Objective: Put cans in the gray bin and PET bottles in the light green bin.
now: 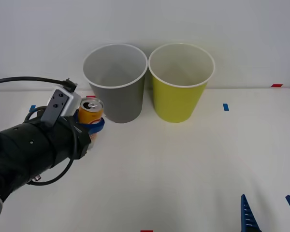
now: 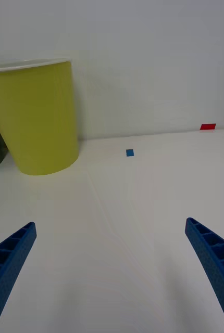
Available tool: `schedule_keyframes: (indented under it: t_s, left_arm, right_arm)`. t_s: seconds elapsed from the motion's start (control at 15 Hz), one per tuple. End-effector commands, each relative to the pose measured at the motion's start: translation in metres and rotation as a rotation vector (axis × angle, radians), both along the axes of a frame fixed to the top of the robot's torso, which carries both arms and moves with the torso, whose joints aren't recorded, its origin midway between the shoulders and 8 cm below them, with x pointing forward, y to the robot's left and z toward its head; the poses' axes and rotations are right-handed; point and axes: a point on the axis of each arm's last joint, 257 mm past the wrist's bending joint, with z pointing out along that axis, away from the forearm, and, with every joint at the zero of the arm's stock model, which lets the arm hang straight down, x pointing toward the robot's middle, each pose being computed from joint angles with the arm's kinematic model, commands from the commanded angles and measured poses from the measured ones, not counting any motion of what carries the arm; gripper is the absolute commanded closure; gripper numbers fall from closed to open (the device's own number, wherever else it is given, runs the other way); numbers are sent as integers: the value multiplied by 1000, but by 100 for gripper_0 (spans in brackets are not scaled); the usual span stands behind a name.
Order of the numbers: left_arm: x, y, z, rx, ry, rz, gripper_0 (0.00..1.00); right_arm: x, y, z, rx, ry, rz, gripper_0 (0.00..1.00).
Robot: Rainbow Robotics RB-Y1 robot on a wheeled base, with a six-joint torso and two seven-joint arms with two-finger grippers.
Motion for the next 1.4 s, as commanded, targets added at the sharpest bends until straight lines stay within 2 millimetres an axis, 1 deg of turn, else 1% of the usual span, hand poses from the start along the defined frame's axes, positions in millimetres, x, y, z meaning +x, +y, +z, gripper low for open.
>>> schedule_keyframes:
  t_s: [0.07, 0.13, 0.27, 0.47, 0.67, 0.73, 0.87, 0.93, 1.07, 1.2, 1.4]
  left_arm:
    - [11, 10, 39, 23, -46, -4, 100]
    - [16, 11, 54, 34, -69, 3, 100]
    - [23, 11, 76, 69, -98, 13, 100]
    - [34, 9, 123, 76, -198, 44, 100]
    - [65, 5, 154, 30, -223, 66, 100]
    - [78, -2, 170, -9, -240, 57, 100]
    - [101, -11, 185, -76, -248, 46, 100]
    - [113, -21, 189, -120, -246, 30, 100]
    - [130, -28, 187, -159, -240, 31, 100]
    - [153, -35, 179, -205, -241, 33, 100]
    - [175, -50, 166, -224, -249, 23, 100]
  right_arm:
    - [0, 0, 0, 0, 0, 0, 1]
    - [0, 0, 0, 0, 0, 0, 1]
    - [0, 0, 0, 0, 0, 0, 1]
    - [0, 0, 0, 0, 0, 0, 1]
    - [0, 0, 0, 0, 0, 0, 1]
    - [0, 0, 0, 0, 0, 0, 1]
    - [0, 0, 0, 0, 0, 0, 1]
    - [0, 0, 0, 0, 0, 0, 1]
    - [0, 0, 0, 0, 0, 0, 1]
    - [0, 0, 0, 0, 0, 0, 1]
    - [0, 0, 0, 0, 0, 0, 1]
